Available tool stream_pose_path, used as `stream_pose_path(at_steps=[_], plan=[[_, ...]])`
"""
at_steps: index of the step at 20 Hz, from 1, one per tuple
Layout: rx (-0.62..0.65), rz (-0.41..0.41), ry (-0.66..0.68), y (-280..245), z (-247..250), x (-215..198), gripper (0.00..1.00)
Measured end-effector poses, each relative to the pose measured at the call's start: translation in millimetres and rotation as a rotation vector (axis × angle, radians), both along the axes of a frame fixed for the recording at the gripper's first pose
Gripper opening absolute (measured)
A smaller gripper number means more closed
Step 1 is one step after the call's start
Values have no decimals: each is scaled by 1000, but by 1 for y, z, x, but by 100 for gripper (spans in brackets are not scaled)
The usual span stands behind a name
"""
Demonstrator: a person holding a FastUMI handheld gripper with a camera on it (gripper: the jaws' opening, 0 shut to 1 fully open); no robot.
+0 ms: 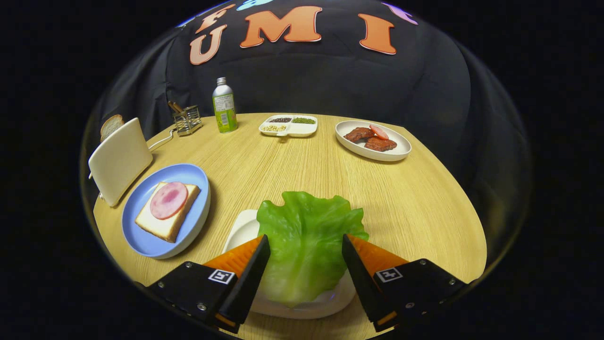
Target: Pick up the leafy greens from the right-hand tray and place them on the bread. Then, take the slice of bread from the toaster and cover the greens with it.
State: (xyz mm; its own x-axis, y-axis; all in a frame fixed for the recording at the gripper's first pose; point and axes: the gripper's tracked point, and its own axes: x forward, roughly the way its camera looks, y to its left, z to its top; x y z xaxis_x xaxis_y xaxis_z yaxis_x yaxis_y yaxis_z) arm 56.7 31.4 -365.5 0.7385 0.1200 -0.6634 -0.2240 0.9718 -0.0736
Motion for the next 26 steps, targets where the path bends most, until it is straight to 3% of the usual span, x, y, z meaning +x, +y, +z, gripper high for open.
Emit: stream_pose_path(at_steps=[5, 9, 16, 19, 26], plan=[[39, -12, 24, 5, -3, 0, 83], [38, -15, 22, 9, -3, 0, 69], [27, -23, 37, 17, -4, -2, 23], [23, -40, 38, 16, 2, -3, 9], [8, -46, -29, 24, 43, -6, 4]])
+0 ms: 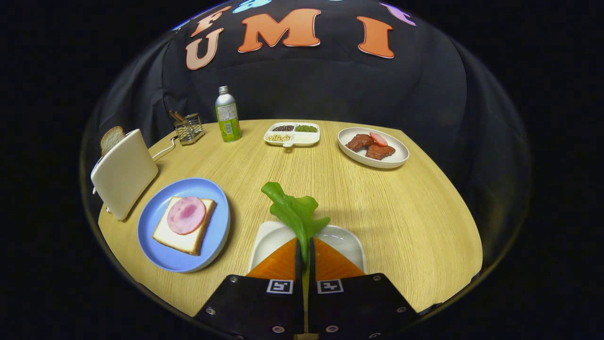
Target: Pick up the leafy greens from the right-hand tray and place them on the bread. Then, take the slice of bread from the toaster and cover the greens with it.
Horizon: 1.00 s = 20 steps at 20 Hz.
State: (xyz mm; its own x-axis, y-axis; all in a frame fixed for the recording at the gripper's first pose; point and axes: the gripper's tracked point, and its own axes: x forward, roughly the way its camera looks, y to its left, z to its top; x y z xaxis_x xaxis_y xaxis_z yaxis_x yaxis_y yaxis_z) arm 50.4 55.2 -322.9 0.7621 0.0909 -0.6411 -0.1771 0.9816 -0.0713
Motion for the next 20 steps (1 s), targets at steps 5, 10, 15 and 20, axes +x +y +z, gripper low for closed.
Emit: stream_pose_path(at_steps=[5, 10, 15, 20], plan=[[18, 27, -32, 28, 26, -4, 4], [18, 90, -40, 70, 37, -10, 4], [20, 158, -36, 115, 40, -17, 4], [27, 205, -25, 151, 35, -21, 4]])
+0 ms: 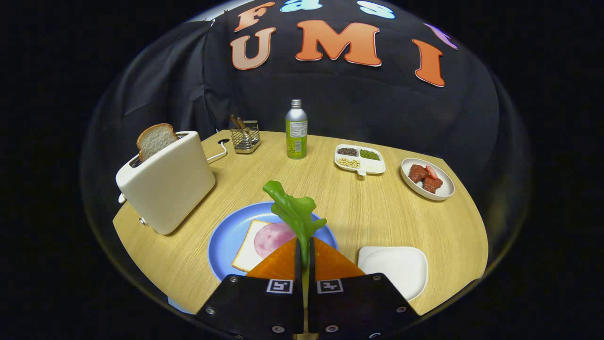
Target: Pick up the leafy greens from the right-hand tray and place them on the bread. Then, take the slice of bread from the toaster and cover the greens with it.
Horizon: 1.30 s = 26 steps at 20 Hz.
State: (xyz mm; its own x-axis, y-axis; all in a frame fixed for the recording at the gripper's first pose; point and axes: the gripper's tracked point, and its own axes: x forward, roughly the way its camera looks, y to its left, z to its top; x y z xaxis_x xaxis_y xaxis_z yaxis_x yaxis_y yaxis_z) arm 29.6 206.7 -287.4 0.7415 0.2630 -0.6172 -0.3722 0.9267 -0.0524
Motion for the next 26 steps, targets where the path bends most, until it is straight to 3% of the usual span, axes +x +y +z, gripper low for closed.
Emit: stream_pose_path(at_steps=[5, 11, 16, 22, 26], plan=[[-15, 13, 29, 17, -13, -3, 5], [-41, -3, 51, 22, -29, -3, 12], [-58, -15, 47, 25, -33, -2, 33], [-69, -56, 54, 22, -34, -3, 76], [-68, -57, 52, 26, -33, -4, 86]])
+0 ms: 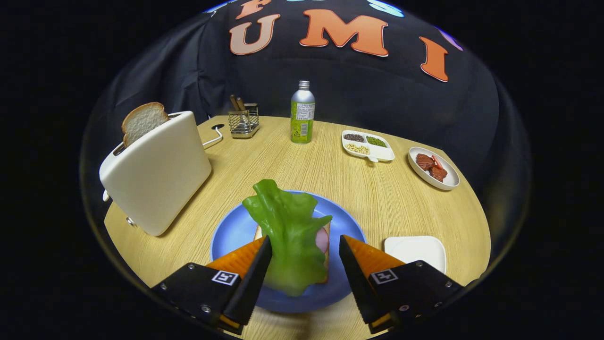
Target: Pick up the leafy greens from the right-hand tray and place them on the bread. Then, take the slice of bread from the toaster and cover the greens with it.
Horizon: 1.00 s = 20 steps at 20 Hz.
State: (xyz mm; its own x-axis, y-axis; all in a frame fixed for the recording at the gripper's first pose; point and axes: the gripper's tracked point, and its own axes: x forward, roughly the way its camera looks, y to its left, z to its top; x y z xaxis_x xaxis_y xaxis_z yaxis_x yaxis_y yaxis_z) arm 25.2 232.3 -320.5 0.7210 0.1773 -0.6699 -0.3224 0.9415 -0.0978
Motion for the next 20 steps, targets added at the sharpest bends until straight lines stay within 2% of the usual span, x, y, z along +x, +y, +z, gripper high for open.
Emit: stream_pose_path(at_steps=[4, 10, 20], plan=[[-6, 4, -10, 2, 2, -2, 98], [32, -36, -50, 5, 27, 5, 98], [91, -30, -218, 62, 138, 31, 98]])
